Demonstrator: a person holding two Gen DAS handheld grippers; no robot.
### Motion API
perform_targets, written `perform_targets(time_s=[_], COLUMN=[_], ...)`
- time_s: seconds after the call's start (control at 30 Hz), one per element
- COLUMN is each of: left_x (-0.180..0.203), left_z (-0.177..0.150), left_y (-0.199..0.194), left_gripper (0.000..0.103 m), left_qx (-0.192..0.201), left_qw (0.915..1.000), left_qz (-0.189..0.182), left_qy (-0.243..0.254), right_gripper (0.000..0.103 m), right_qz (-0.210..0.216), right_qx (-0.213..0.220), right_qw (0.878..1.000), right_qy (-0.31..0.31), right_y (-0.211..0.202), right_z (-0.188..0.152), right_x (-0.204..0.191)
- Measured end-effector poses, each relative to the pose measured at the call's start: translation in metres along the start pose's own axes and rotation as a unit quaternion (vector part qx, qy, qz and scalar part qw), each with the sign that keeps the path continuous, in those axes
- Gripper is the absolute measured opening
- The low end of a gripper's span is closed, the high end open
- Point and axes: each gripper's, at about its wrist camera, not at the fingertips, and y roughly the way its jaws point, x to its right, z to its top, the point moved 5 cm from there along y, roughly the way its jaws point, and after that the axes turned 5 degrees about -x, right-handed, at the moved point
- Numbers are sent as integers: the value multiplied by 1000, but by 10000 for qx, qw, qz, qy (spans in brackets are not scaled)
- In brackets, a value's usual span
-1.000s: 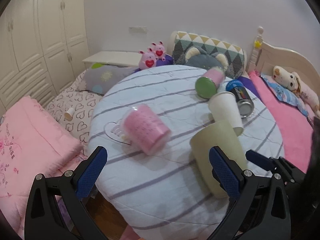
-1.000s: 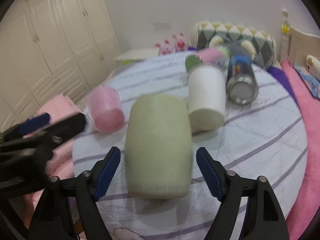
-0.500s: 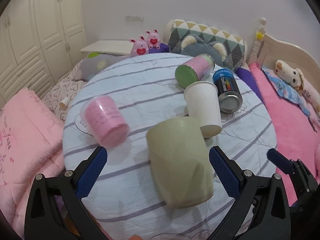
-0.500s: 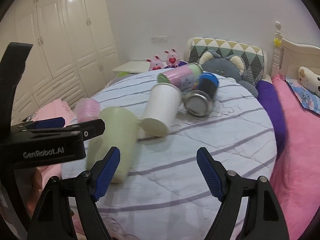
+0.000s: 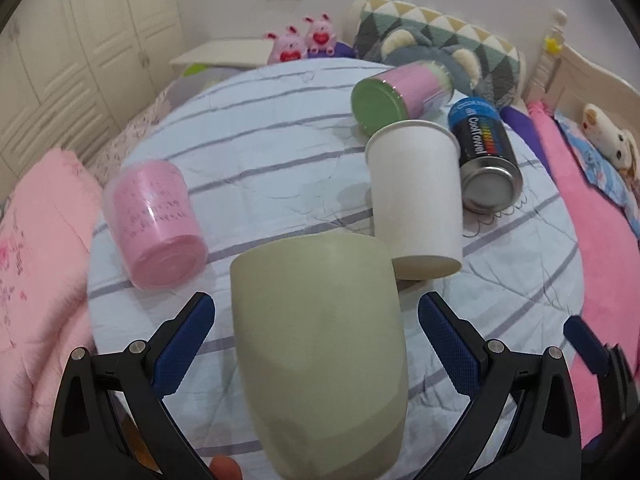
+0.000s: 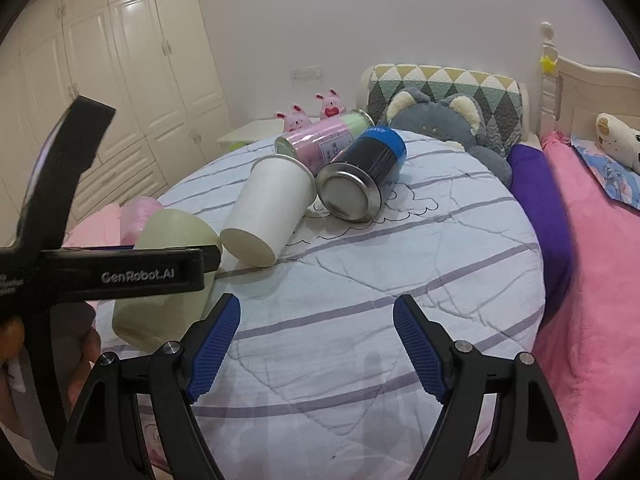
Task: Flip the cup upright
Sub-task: 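Rotate the held pale green cup upright with the left tool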
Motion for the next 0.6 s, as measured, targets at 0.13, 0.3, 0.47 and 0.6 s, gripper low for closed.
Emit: perform_targets(time_s=[0.13, 0.3, 0.47, 0.6], left_x=[0, -1, -3, -5], left_z=[2, 1, -2, -3], left_y=[7, 10, -1, -15], left_gripper=[95, 83, 83, 83], left_qx=[-83, -157, -22, 199], left_qw=[9999, 9999, 9999, 9995], left_qz=[54, 40, -74, -168], left_qy=[-20, 20, 69, 156], right_gripper=[80, 80, 80, 80], right_qz=[88, 183, 205, 195], right_qx=[-46, -93, -134, -119], right_qw=[9999, 9998, 9997, 9997], right_qy=[-21, -10, -30, -54], right_y=[5, 12, 15, 13], right_z=[-1, 1, 2, 3], right_x=[1, 0, -3, -7])
